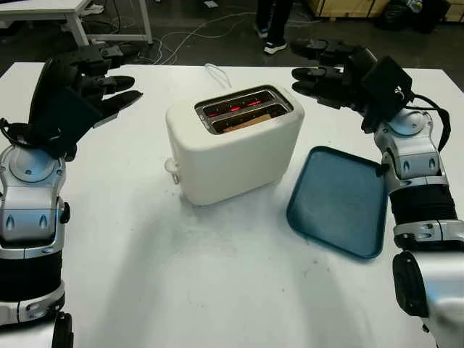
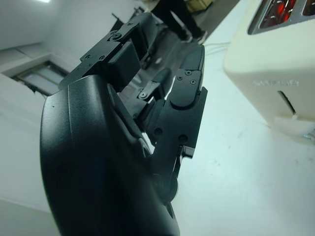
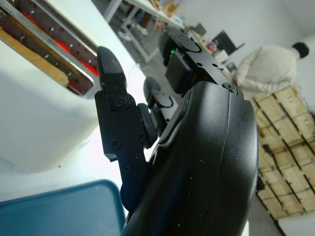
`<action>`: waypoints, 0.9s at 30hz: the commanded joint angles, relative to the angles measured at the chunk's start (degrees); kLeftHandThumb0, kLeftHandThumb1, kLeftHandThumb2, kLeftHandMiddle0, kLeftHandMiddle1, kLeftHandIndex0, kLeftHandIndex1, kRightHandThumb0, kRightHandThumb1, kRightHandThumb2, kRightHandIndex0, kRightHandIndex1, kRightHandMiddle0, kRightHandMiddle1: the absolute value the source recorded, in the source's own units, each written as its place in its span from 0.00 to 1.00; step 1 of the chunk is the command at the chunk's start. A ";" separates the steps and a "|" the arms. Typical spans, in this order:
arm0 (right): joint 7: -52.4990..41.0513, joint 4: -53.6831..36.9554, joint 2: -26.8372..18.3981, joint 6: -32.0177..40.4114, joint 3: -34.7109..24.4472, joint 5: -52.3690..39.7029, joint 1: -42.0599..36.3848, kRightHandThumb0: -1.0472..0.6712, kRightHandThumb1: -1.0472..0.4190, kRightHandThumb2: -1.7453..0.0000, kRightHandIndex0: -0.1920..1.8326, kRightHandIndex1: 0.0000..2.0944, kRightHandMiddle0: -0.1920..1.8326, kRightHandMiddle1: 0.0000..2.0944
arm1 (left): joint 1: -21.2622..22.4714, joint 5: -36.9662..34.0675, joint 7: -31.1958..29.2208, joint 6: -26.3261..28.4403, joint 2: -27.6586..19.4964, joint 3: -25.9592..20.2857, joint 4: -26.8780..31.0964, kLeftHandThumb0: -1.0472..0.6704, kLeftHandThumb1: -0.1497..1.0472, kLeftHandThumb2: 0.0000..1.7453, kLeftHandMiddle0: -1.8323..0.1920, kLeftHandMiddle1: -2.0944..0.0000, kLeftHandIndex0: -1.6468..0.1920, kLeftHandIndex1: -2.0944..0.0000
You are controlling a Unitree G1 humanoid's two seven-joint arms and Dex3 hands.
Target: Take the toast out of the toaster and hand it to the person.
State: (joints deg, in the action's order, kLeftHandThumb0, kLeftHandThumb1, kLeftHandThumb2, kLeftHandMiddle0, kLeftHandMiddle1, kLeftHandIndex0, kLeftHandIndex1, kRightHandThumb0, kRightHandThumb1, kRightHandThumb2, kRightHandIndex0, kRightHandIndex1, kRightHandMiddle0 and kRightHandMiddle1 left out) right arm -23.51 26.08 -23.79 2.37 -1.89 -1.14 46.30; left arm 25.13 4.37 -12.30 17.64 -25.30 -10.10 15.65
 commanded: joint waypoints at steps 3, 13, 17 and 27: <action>0.71 -2.16 0.48 2.38 -0.13 -0.11 -1.98 0.35 0.10 0.99 0.39 0.10 0.40 0.03 | 0.10 0.63 0.10 -0.87 -0.52 0.89 -0.52 0.48 0.85 0.00 0.49 0.92 0.48 0.98; 0.07 -5.54 -0.58 4.20 0.14 0.36 -3.70 0.39 0.09 0.98 0.38 0.11 0.40 0.02 | 0.16 0.97 0.51 -1.25 -0.01 2.15 -1.17 0.46 0.85 0.00 0.50 0.89 0.47 0.97; -0.46 -6.34 -0.58 5.92 -0.44 -0.65 -3.50 0.37 0.09 0.99 0.37 0.11 0.39 0.01 | 0.00 0.83 0.78 -1.47 0.26 2.29 -0.97 0.46 0.86 0.01 0.51 0.88 0.47 0.97; -0.33 -7.08 -1.15 5.77 -0.50 0.01 -3.93 0.38 0.09 0.98 0.36 0.12 0.39 0.01 | -0.69 0.84 1.18 -2.99 1.12 2.90 0.34 0.45 0.87 0.01 0.54 0.84 0.48 0.97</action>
State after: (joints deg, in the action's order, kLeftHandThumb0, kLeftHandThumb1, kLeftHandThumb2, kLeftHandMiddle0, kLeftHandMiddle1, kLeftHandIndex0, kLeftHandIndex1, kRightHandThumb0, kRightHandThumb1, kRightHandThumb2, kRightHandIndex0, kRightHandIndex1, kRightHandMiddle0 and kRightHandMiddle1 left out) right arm -23.84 19.57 -24.23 8.60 -1.95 -1.20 42.88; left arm 25.10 4.82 -11.55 15.53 -24.55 -7.69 15.07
